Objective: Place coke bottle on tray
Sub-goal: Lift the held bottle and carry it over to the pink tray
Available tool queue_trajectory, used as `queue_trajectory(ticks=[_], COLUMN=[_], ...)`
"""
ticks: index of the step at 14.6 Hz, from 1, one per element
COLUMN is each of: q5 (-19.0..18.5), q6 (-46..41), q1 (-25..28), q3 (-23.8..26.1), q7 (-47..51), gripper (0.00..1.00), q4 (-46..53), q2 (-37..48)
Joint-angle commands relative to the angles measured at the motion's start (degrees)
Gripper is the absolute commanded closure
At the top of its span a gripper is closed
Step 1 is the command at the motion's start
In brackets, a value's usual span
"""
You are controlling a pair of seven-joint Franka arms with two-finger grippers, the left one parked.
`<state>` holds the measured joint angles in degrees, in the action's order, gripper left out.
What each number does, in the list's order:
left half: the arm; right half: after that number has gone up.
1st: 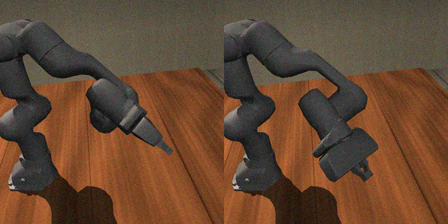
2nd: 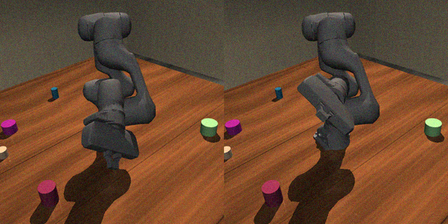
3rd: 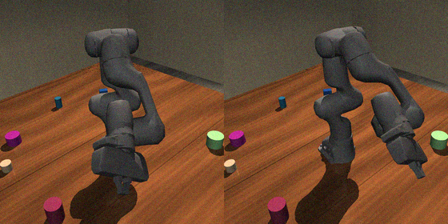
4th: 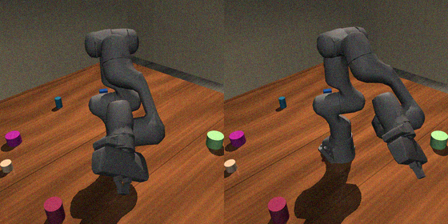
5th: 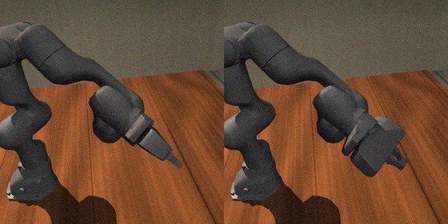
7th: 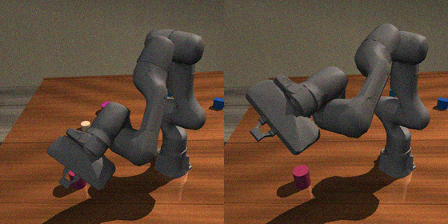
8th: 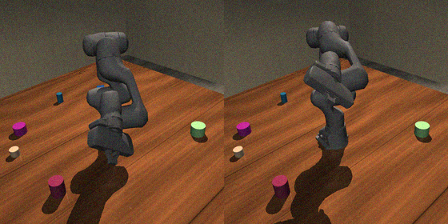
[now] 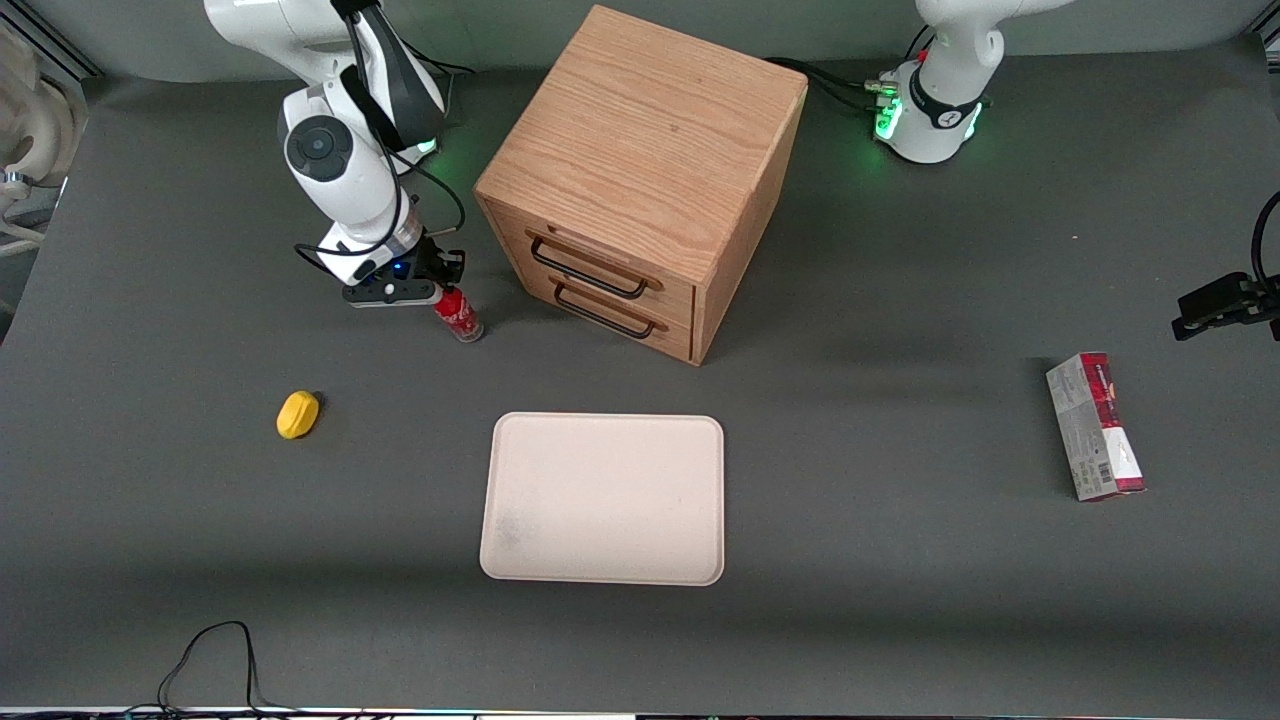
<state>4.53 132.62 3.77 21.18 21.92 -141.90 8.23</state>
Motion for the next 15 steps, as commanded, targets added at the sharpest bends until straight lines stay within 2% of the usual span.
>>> queue_trajectory(ticks=[1,6,11,15], q5=[0.9,0.3,-3.3,-11.5], q6=[-9.3,-27.7,-41.4,-43.1], q1=[-1.7,-6.3,-6.2,-2.5], q3=[-1.3,-1.4,-1.2,-0.4], q7=[0.6,0.3,2.0,5.6], gripper=[1.0,1.0,1.0,1.0], q4=[9.2,33.8,59.4,76.3], q2=[0.7,-6.9,-22.0,-35.3])
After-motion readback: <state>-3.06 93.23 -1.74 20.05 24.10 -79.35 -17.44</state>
